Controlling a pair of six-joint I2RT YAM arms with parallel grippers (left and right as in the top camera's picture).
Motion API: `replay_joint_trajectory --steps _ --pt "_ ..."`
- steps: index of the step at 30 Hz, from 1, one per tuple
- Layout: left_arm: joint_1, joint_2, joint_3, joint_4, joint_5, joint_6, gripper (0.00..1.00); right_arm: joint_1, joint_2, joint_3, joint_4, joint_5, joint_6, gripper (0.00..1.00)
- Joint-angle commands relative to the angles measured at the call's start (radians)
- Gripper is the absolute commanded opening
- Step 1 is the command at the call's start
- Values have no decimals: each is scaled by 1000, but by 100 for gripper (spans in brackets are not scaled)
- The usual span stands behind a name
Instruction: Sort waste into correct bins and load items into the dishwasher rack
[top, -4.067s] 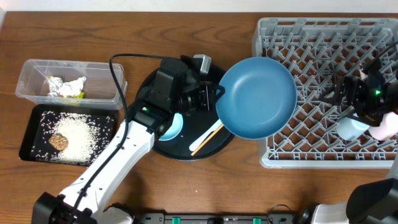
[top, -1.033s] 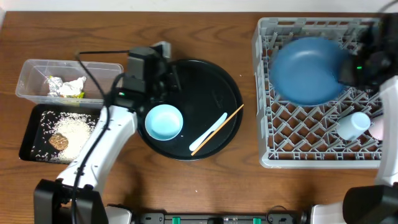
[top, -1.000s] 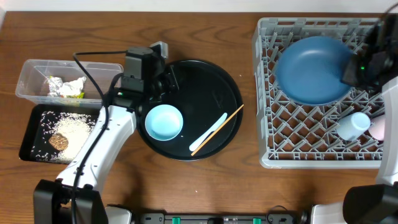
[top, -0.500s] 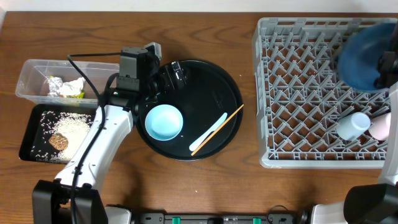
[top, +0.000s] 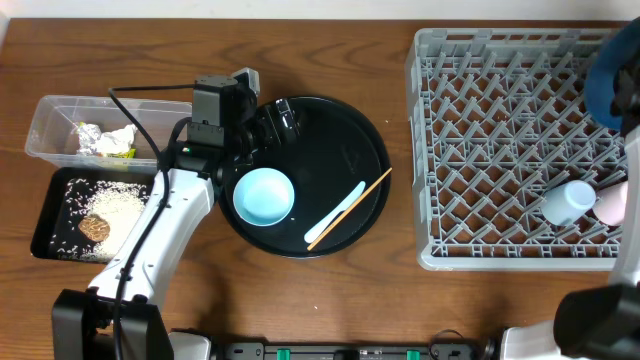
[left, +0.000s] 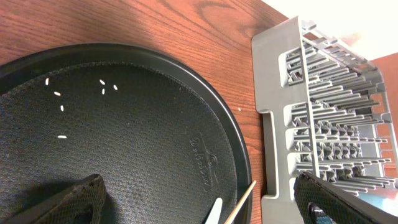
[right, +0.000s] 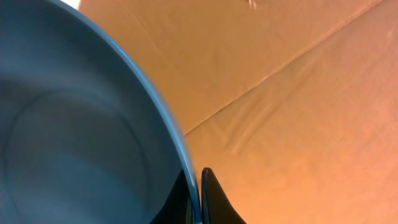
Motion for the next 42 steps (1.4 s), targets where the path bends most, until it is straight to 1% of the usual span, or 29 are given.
replay_joint_trajectory --steps 1,4,7,11,13,23,31,42 --pt "4 -17 -10 0 -6 14 98 6 66 19 55 106 -209 1" --pt "4 -17 -10 0 -6 14 98 6 116 19 154 187 -304 1" --pt "4 -17 -10 0 -6 14 98 6 171 19 298 263 -424 1" --pt "4 -17 -10 0 -6 14 98 8 222 19 461 280 -580 1" --pt "4 -17 -10 0 -6 14 98 8 240 19 488 271 -616 1" --pt "4 -17 -10 0 -6 14 98 11 281 -33 458 232 -617 1" --pt "4 -17 -10 0 -6 14 98 23 281 -117 451 188 -618 1" --pt "4 -17 -10 0 -6 14 98 94 281 -172 445 78 -616 1"
